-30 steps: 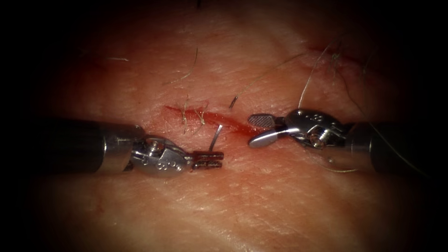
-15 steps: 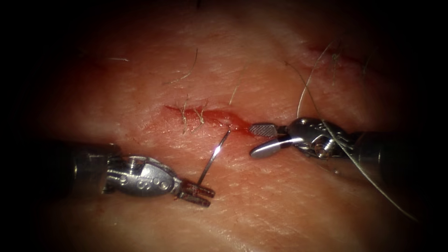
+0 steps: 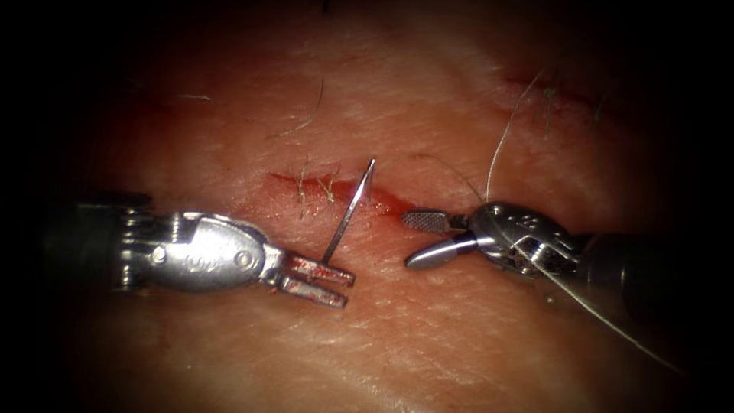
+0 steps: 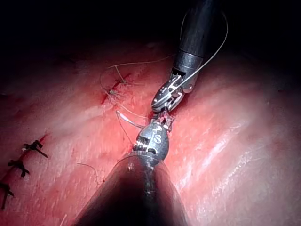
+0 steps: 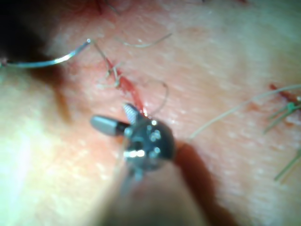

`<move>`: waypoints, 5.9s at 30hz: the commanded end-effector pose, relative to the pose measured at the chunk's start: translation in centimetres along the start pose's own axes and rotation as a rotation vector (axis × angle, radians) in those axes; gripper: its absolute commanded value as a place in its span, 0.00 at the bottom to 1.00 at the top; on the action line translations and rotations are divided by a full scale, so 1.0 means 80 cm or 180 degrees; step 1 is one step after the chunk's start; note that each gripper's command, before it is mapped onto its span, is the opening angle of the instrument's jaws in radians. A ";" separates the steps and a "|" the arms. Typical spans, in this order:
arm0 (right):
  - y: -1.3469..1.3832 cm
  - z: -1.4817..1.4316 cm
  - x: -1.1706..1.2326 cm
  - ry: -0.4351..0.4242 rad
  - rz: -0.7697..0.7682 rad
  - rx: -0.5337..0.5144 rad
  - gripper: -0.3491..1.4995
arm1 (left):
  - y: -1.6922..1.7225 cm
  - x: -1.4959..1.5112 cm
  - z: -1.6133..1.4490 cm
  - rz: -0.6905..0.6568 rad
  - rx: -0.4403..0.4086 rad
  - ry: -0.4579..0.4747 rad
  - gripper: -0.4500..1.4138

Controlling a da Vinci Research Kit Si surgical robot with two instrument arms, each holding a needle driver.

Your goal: Wound Closure

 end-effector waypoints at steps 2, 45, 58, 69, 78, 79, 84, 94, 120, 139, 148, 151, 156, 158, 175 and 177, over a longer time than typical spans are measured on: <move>-0.0025 0.0013 0.0005 0.0051 0.0015 0.0065 0.90 | -0.0032 0.0007 -0.0007 0.0076 0.0263 0.0016 0.00; -0.0029 0.0003 0.0105 0.0409 0.0925 -0.0701 0.76 | 0.0046 -0.0049 0.0068 0.0808 0.0684 -0.0141 0.00; -0.0015 0.0054 0.0102 0.0167 0.0922 -0.0953 0.76 | 0.0055 -0.0055 0.0085 0.0928 0.0679 -0.0205 0.00; 0.0001 0.0085 0.0073 0.0150 0.1166 -0.0918 0.64 | 0.0055 -0.0054 0.0086 0.0966 0.0671 -0.0214 0.00; 0.0006 0.0079 0.0074 0.0124 0.1601 -0.0816 0.00 | 0.0057 -0.0053 0.0086 0.1022 0.0659 -0.0233 0.00; 0.0006 0.0078 0.0074 0.0117 0.1619 -0.0797 0.00 | 0.0057 -0.0053 0.0085 0.1041 0.0658 -0.0233 0.00; 0.0000 0.0077 0.0071 0.0103 0.1623 -0.0630 0.05 | 0.0055 -0.0055 0.0084 0.1043 0.0646 -0.0236 0.00; 0.0000 0.0067 0.0070 0.0058 0.1206 -0.0467 0.00 | 0.0043 -0.0046 0.0077 0.0782 0.0673 -0.0252 0.80; 0.0018 0.0021 0.0084 0.0544 -0.2279 -0.0769 0.00 | -0.0029 -0.0148 0.0052 -0.0704 0.0479 -0.0423 0.15; 0.0014 0.0017 0.0089 0.0634 -0.3361 -0.1143 0.00 | -0.0107 -0.0264 0.0105 -0.0758 0.0300 -0.0983 0.13; 0.0006 0.0036 0.0082 0.0561 -0.3891 -0.1310 0.00 | -0.0145 -0.0272 0.0127 -0.0765 0.0288 -0.0968 0.13; 0.0006 0.0046 0.0076 0.0513 -0.4021 -0.1327 0.00 | -0.0152 -0.0277 0.0126 -0.0752 0.0278 -0.0965 0.13; 0.0013 0.0052 0.0070 0.0454 -0.4246 -0.1363 0.00 | -0.0156 -0.0287 0.0120 -0.0745 0.0259 -0.0959 0.12; 0.0015 0.0052 0.0070 0.0444 -0.4263 -0.1378 0.00 | -0.0158 -0.0288 0.0119 -0.0742 0.0256 -0.0958 0.12; 0.0031 0.0065 0.0060 0.0342 -0.4816 -0.1484 0.00 | -0.0173 -0.0294 0.0117 -0.0750 0.0230 -0.0946 0.14; 0.0031 0.0068 0.0059 0.0338 -0.4875 -0.1501 0.00 | -0.0173 -0.0294 0.0116 -0.0749 0.0230 -0.0946 0.14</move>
